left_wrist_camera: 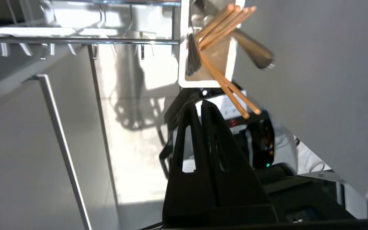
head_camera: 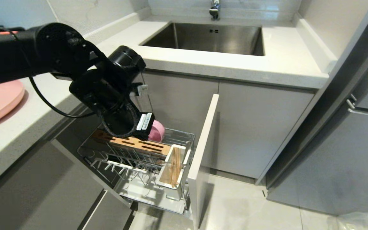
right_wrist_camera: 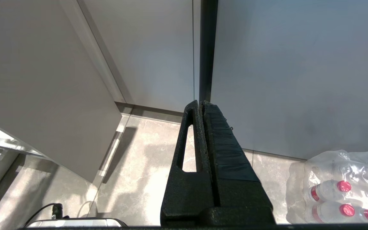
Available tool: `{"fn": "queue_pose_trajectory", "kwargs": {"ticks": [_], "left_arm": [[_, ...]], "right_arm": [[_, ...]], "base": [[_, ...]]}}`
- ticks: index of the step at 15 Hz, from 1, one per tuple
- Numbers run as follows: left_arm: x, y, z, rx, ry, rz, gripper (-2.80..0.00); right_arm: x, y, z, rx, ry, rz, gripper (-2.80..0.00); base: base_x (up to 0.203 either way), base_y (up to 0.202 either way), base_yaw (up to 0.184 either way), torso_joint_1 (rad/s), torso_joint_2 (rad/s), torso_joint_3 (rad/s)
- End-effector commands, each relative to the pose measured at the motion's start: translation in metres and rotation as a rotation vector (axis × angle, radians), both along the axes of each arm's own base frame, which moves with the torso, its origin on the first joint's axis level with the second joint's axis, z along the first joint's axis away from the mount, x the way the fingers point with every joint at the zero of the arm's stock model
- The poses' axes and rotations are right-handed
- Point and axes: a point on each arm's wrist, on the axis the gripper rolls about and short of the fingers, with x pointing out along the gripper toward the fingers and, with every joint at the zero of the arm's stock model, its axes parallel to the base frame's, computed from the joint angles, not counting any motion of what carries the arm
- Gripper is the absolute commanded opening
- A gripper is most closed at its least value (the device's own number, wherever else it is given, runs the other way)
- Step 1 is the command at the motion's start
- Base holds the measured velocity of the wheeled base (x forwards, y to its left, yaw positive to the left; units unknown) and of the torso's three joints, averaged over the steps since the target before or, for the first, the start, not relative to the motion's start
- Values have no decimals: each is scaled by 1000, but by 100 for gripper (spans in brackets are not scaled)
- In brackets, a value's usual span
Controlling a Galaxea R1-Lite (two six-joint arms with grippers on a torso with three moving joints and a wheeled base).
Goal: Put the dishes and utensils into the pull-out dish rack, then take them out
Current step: Pick up the plate and place it in the cupboard
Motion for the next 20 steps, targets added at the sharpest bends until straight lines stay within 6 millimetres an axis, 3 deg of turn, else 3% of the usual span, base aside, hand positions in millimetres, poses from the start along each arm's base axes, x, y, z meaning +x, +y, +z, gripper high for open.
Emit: {"fn": "queue_pose_trajectory", "kwargs": {"ticks": [1,6,11,15,20], "left_arm": [[-22,12,24,-33,-62,2,-280],[-82,44,75,-121,-236,7,-280],[-143,90,118,-219,-463,80,-280],[-158,118,136,-252,-650,227,-280],[-166,146,145,-165,-763,456,-280]], "right_arm": [[0,0,0,0,1,0,-280],[0,0,0,0,1,0,-280],[0,0,0,0,1,0,-280],[0,0,0,0,1,0,-280],[0,0,0,0,1,0,-280]], "base": [[0,0,0,0,0,0],[0,0,0,0,0,0],[0,0,0,0,0,0],[0,0,0,0,0,0],[0,0,0,0,0,0]]}}
